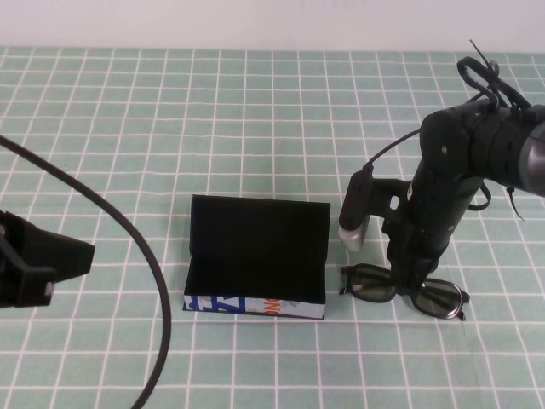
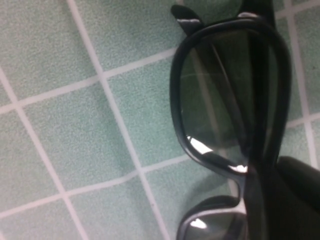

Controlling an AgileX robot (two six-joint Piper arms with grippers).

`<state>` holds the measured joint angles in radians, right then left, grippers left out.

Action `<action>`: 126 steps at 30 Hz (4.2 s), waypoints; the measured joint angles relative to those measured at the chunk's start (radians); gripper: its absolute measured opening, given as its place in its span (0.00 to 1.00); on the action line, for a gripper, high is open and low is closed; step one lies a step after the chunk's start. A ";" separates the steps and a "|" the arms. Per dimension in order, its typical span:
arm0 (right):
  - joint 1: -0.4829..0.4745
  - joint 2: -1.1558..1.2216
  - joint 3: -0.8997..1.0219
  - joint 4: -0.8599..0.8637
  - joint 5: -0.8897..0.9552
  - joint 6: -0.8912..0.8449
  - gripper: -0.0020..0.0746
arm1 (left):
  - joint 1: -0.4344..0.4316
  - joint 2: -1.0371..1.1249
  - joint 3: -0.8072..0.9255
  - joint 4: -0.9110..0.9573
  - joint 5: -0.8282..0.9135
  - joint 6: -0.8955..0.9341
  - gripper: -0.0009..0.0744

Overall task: Return glasses to glasses case
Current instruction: Pick up the glasses from the table, then place the glasses in the glasses case

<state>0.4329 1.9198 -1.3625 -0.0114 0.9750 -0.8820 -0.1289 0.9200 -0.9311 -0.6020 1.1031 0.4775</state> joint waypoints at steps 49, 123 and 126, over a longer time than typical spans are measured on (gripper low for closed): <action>0.000 0.062 -0.075 0.031 0.115 0.020 0.43 | 0.000 0.000 0.000 0.002 0.000 0.004 0.01; 0.311 0.154 -0.492 0.113 0.254 -0.020 0.05 | 0.000 0.000 0.000 0.045 0.010 0.002 0.01; 0.313 0.165 -0.492 0.109 0.252 -0.022 0.05 | 0.000 0.000 0.000 0.045 0.010 0.002 0.01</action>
<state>0.7458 2.0850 -1.8541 0.0977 1.2269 -0.9042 -0.1289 0.9200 -0.9311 -0.5570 1.1133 0.4799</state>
